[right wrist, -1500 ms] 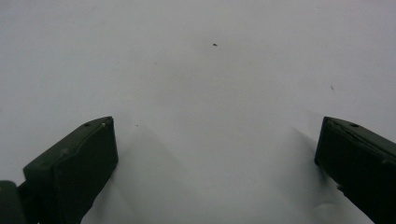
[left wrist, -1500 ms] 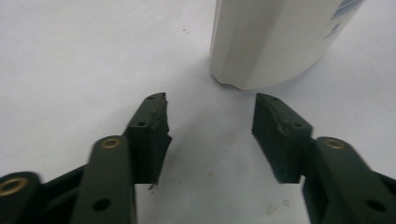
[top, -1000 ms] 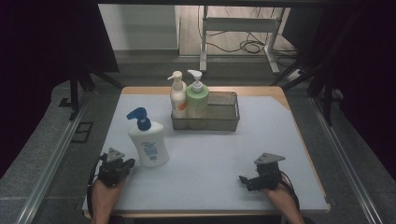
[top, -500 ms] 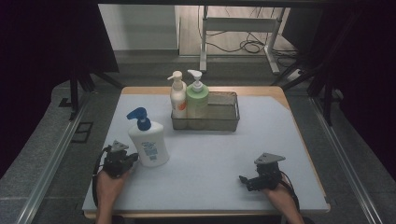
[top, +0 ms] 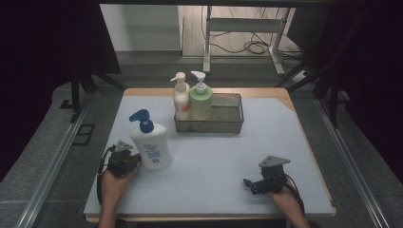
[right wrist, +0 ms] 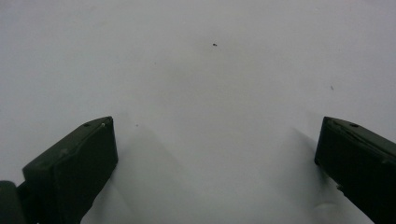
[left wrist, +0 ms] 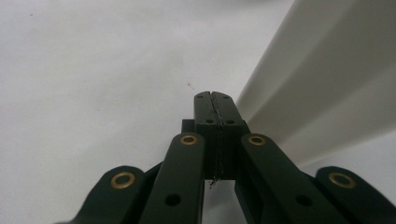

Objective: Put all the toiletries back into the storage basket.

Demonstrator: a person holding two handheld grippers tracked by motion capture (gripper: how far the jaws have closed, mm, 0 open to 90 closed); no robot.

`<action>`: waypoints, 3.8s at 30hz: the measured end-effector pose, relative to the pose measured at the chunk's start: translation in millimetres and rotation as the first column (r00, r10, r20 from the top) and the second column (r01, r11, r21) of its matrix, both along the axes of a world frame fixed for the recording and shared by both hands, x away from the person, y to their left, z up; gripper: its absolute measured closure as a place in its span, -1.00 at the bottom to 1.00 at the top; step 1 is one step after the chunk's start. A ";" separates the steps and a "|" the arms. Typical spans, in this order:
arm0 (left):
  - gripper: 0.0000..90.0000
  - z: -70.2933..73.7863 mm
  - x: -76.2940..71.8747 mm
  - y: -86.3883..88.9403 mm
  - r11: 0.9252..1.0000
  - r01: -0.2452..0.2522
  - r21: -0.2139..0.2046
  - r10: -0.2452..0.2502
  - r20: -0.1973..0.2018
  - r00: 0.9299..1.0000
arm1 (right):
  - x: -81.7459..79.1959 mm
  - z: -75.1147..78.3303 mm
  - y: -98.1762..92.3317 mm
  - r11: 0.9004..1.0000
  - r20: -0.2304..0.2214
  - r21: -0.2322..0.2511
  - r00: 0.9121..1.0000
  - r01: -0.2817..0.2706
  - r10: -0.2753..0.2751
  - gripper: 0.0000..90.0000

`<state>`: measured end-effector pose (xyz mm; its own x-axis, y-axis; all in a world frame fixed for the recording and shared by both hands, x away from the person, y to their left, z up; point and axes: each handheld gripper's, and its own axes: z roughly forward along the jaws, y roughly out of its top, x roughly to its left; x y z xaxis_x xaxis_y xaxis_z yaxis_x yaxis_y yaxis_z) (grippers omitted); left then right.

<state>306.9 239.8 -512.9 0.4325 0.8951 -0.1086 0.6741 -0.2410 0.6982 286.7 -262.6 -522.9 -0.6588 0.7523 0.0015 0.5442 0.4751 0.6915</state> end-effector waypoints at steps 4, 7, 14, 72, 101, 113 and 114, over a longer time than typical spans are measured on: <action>0.99 -1.2 -0.2 -1.5 1.000 0.004 -0.010 -0.004 -0.012 1.000 | 0.0 0.0 0.0 1.000 0.000 0.000 1.000 0.000 0.000 -1.00; 0.99 -1.1 0.0 -4.9 1.000 0.030 0.003 -0.030 -0.017 0.999 | -0.2 0.0 0.1 1.000 -0.002 0.001 1.000 0.001 -0.001 -1.00; 0.99 -1.5 -3.6 -11.3 0.999 0.038 -0.009 -0.038 -0.018 0.999 | 0.0 -0.1 -0.1 1.000 0.002 0.000 1.000 0.000 0.000 -1.00; 0.99 -1.3 -18.0 -82.5 0.970 0.240 0.046 -0.239 -0.026 0.971 | 0.0 -0.2 -0.3 1.000 0.004 0.000 1.000 -0.001 0.001 -1.00; 0.99 -2.1 -14.9 -116.9 0.949 0.311 0.043 -0.311 -0.012 0.950 | 0.0 -0.1 -0.3 1.000 0.003 0.000 1.000 -0.001 0.001 -1.00; 0.92 -1.5 -21.8 -115.7 0.950 0.309 0.051 -0.308 -0.011 0.951 | 0.2 0.2 -0.1 1.000 0.001 -0.001 1.000 -0.002 0.002 -1.00; 0.91 -1.5 -21.8 -115.7 0.950 0.309 0.051 -0.308 -0.011 0.951 | 0.3 0.3 -0.1 1.000 0.001 -0.002 1.000 -0.002 0.002 -1.00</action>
<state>285.1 124.1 -514.4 0.6882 0.7224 -0.0672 0.5631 -0.4734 0.6774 287.0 -262.7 -522.6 -0.6602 0.7511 -0.0004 0.5428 0.4775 0.6910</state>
